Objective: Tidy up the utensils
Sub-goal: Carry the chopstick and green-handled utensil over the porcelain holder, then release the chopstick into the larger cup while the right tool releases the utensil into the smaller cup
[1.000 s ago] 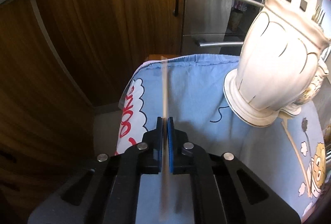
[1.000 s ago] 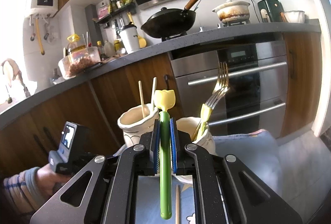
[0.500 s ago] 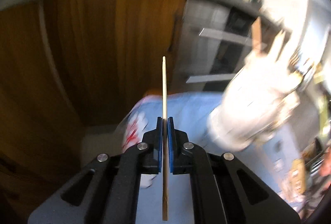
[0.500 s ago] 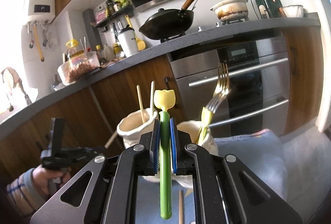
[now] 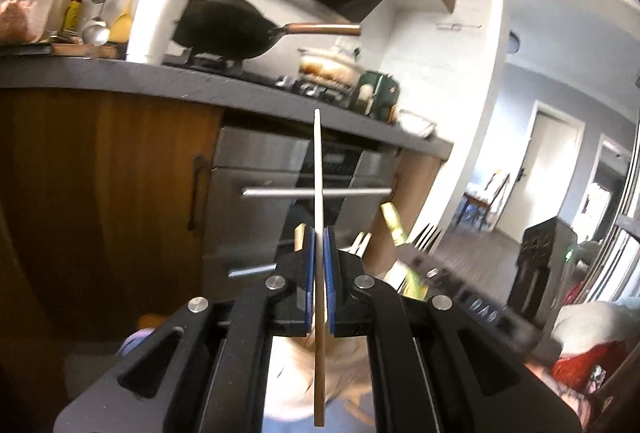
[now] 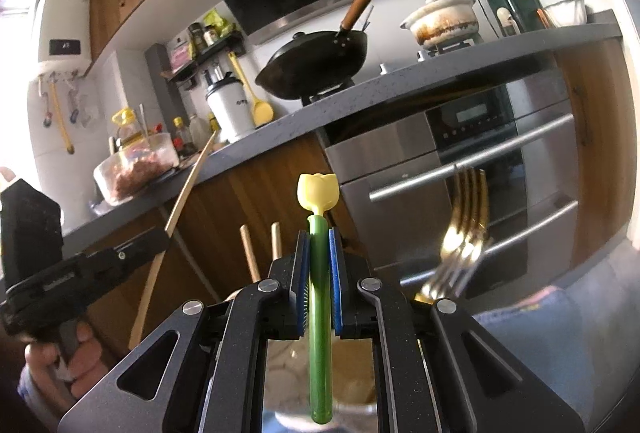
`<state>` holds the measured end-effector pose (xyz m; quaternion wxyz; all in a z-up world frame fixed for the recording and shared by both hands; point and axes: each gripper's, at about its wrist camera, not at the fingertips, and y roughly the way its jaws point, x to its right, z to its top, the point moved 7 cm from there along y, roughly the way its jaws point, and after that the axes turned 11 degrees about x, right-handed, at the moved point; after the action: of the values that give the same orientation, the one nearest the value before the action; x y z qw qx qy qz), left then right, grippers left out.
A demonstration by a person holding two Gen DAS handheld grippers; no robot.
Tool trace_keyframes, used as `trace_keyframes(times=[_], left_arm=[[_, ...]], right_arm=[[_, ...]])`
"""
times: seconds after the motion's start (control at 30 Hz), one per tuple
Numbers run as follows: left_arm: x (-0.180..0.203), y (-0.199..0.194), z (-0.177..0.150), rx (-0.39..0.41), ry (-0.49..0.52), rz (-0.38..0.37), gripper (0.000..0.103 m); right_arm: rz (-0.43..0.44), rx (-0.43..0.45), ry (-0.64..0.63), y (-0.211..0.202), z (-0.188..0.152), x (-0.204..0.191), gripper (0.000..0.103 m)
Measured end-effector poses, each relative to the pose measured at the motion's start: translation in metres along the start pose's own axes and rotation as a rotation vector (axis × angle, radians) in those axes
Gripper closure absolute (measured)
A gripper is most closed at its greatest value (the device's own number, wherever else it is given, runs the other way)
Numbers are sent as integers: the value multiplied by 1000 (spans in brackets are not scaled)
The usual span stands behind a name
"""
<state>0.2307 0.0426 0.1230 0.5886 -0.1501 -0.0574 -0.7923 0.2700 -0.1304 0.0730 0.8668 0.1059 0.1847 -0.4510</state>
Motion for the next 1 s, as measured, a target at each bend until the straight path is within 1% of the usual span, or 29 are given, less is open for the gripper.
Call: trace_keyframes(times=[0.03,0.1,0.13,0.2,0.37,0.5,0.57,0.73,1.0], left_arm=[[4,5,1,23,-1,-11,99],[7,14,1,56,23,-9,99],[7,8,0,73,35,-12,99],[9,14,-2,112,62,-2,99],[6,29,-13,162,75,11,99],[6,33,-22,155,75,-9,99],[7,32,-27,158,100,-9,99],[3,24,-36,134,91,-28,99],[3,8,-51,74,136,-33,99]], right_arm=[[-4,6,-4,3,0,1,93],[-16,16,-17,10,-1,2,93],[-19,20,-20,11,-2,2,93],[-31,33,-37,16,-3,4,93],[-53,46,-70,22,-11,5,93],[-64,68,-126,24,-14,0,93],[-67,74,-152,23,-16,-2,93],[-83,51,-220,19,-31,-2,93],[-91,26,-244,-3,-40,3,93]])
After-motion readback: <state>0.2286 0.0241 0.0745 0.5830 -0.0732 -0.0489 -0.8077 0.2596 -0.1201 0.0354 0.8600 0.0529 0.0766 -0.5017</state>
